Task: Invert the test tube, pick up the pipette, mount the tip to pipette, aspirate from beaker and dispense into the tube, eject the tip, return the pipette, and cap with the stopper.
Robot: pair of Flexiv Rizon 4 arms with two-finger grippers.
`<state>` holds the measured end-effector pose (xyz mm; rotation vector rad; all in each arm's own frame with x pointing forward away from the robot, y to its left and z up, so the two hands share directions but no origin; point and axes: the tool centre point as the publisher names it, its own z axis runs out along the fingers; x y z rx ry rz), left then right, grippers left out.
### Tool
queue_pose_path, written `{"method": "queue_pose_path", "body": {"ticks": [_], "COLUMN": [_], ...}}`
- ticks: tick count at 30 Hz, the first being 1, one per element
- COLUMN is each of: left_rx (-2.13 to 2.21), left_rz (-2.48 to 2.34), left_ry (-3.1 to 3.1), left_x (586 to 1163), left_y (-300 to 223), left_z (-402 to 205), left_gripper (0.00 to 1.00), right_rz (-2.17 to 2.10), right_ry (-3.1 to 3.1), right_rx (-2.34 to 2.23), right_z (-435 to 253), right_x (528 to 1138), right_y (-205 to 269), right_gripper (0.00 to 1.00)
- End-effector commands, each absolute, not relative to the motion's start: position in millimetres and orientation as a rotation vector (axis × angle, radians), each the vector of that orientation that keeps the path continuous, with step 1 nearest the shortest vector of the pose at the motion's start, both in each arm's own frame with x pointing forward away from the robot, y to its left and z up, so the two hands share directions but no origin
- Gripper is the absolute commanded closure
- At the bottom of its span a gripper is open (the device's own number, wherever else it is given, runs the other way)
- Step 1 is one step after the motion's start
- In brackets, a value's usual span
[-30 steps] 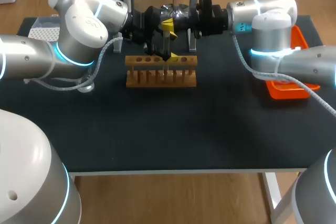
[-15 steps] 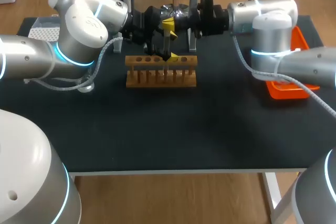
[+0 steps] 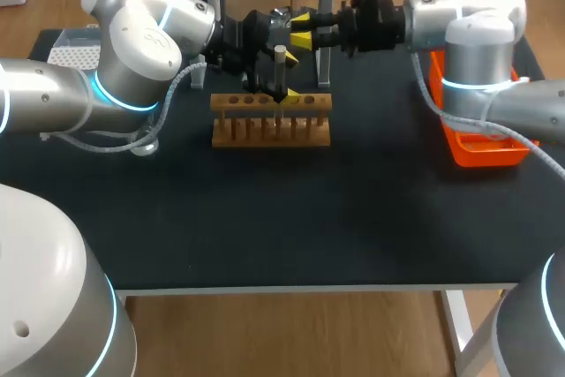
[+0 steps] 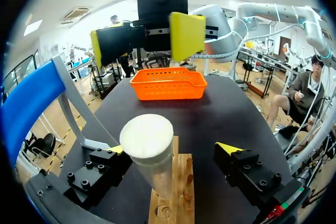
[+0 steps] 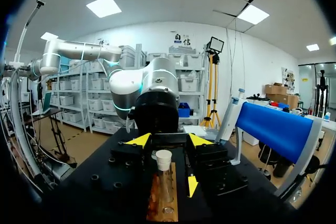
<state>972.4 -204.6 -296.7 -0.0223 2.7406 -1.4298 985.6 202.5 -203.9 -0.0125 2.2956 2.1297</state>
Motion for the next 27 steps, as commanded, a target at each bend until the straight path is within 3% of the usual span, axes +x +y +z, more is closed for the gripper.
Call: {"method": "queue_pose_path", "body": {"ticks": [1,14,27], "left_rx": [-0.02,-0.02,-0.023], "left_rz": [-1.428,-1.428,-1.419], "left_ry": [2.746,2.746,2.748], "left_x": [973.7,973.7,973.4], "left_y": [-204.9,-204.9,-204.5], "left_z": [-296.4,-296.4,-295.6], "left_gripper": [0.0,0.0,0.0], "right_rz": [2.071,1.982,1.953], "right_ry": [2.304,2.345,2.364], "right_rx": [0.018,0.118,0.122], "right_z": [-197.1,-224.6,-231.7], "right_x": [974.2,968.9,964.7], "right_y": [176.6,119.1,114.2], "right_gripper": [0.0,0.0,0.0]}}
